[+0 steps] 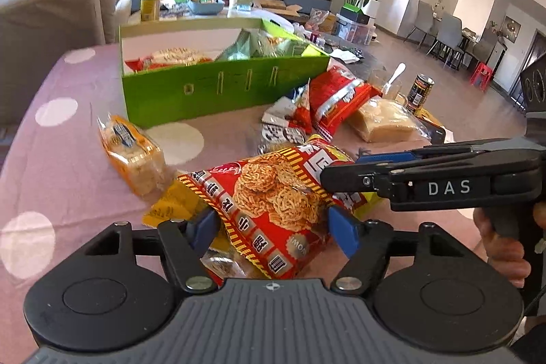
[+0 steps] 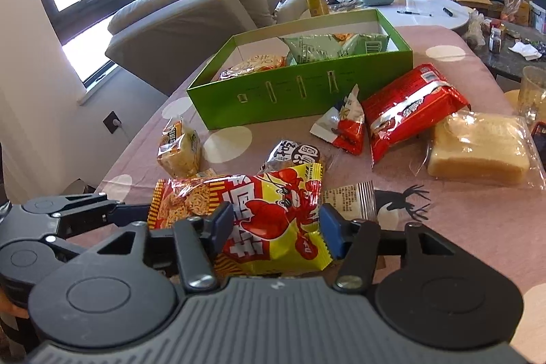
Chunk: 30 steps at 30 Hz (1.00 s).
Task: Organize snacks
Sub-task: 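Close the right gripper on the red-and-yellow crayfish bag and lift it, then carry the crayfish bag into the green box and open the right gripper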
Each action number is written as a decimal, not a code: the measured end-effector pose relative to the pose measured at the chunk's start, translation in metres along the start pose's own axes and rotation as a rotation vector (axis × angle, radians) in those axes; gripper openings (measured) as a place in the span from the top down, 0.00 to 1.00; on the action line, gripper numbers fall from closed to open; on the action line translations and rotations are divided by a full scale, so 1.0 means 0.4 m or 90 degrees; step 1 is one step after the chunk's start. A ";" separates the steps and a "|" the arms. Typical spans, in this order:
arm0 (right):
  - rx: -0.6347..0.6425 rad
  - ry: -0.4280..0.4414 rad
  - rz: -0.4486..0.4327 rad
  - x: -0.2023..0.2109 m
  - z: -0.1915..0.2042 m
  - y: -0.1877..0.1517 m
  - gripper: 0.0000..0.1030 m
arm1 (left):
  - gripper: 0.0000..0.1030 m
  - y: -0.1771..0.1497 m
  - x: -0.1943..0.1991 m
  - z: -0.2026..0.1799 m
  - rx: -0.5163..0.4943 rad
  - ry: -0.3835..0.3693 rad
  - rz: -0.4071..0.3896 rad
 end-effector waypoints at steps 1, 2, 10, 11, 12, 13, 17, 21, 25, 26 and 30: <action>0.001 0.000 -0.003 0.003 0.002 0.001 0.45 | 0.36 0.006 0.006 -0.001 -0.004 0.002 -0.008; 0.002 0.002 -0.006 0.007 0.003 0.004 0.45 | 0.36 0.011 0.009 -0.001 -0.006 0.004 -0.013; 0.005 0.020 -0.047 0.023 0.021 0.049 0.45 | 0.37 0.064 0.044 -0.002 -0.029 0.012 -0.067; 0.006 0.020 -0.051 0.024 0.022 0.055 0.45 | 0.37 0.069 0.045 -0.002 -0.029 0.013 -0.070; 0.005 0.020 -0.054 0.025 0.023 0.060 0.45 | 0.37 0.072 0.047 -0.003 -0.030 0.014 -0.075; 0.004 0.022 -0.058 0.026 0.024 0.065 0.45 | 0.37 0.078 0.048 -0.006 -0.034 0.015 -0.079; 0.006 0.020 -0.073 0.030 0.025 0.087 0.45 | 0.37 0.106 0.049 -0.008 -0.043 0.022 -0.089; -0.008 0.020 -0.086 0.028 0.017 0.117 0.46 | 0.37 0.141 0.044 -0.009 -0.059 0.036 -0.101; -0.012 0.017 -0.102 0.030 0.010 0.150 0.47 | 0.37 0.184 0.036 -0.004 -0.064 0.047 -0.113; -0.013 0.017 -0.107 0.030 0.009 0.160 0.47 | 0.37 0.194 0.035 -0.004 -0.064 0.048 -0.116; -0.011 0.007 -0.131 0.028 0.003 0.206 0.47 | 0.37 0.244 0.024 -0.006 -0.074 0.051 -0.132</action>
Point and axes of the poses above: each gripper's, at about its wrist camera, not at the fingertips, and x roughly against the way its jaws point, z to its left, y to its top, the point moved 4 cm from there along -x, roughly the way its jaws point, and after that the axes turned 1 degree about -y, right-handed, at the moved point
